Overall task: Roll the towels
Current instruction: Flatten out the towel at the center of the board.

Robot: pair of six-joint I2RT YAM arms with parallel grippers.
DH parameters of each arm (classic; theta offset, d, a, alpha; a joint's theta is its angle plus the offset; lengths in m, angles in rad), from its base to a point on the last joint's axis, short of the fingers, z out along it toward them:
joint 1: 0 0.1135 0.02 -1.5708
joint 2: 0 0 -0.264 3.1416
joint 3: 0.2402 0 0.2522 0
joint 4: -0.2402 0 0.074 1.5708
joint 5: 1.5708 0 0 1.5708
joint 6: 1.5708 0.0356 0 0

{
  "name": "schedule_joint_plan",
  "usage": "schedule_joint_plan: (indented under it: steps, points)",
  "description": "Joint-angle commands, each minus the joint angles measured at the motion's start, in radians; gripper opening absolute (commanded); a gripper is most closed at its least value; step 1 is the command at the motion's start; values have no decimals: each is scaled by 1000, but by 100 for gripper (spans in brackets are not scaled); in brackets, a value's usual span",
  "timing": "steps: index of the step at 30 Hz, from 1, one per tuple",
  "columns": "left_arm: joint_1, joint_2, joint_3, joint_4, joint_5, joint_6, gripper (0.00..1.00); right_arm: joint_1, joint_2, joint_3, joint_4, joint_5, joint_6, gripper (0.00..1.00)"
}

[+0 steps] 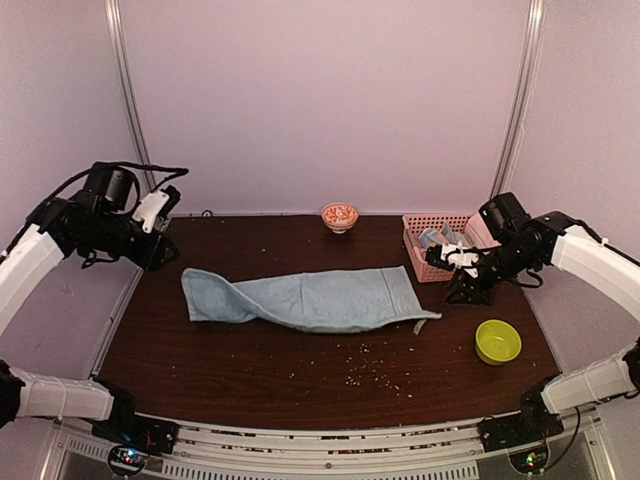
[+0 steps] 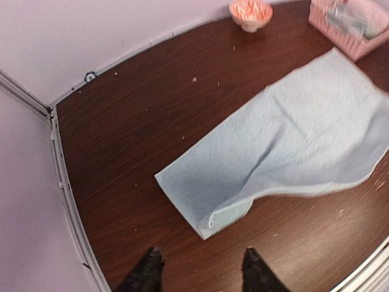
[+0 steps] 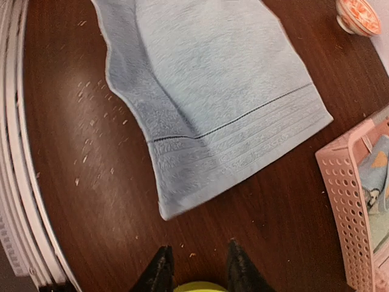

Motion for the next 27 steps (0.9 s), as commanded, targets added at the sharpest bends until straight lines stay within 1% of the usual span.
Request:
schedule_joint_plan:
  steps: [1,3,5,6,8,9,11,12,13,15,16,18,19,21,24,27]
  points:
    - [-33,-114,102,4,12,-17,55,-1,-78,46,-202,-69,-99,40]
    - [-33,-142,99,64,17,-10,62,-2,-85,98,-225,-84,-98,50]
    - [-33,-138,104,102,48,-13,66,-2,-68,141,-223,-88,-83,54]
    - [-33,-126,105,113,41,-31,67,-1,-51,153,-187,-77,-59,55]
    - [-33,-86,81,134,26,-63,66,-1,-6,156,-98,-41,15,56]
    - [-33,-55,61,143,30,-76,63,-1,27,157,-49,-25,58,56]
    - [-33,32,27,167,27,-123,53,2,115,174,23,-7,121,53]
    - [-32,85,21,174,20,-148,49,5,168,193,44,2,145,49]
    - [-32,144,19,182,13,-175,46,11,221,215,56,14,163,46]
    - [-33,252,13,218,4,-215,40,19,325,253,80,26,192,41]
    - [-33,303,11,253,35,-230,39,24,371,269,90,30,200,39]
    - [-38,386,-10,366,185,-238,39,35,464,291,110,24,211,36]
    - [-48,432,-5,409,233,-251,39,44,498,297,118,26,211,36]
    - [-95,540,60,428,246,-251,38,66,558,301,131,42,207,34]
    - [-155,710,185,376,217,-238,37,97,629,287,146,89,213,32]
    - [-194,811,256,328,220,-234,33,106,665,264,153,126,232,29]
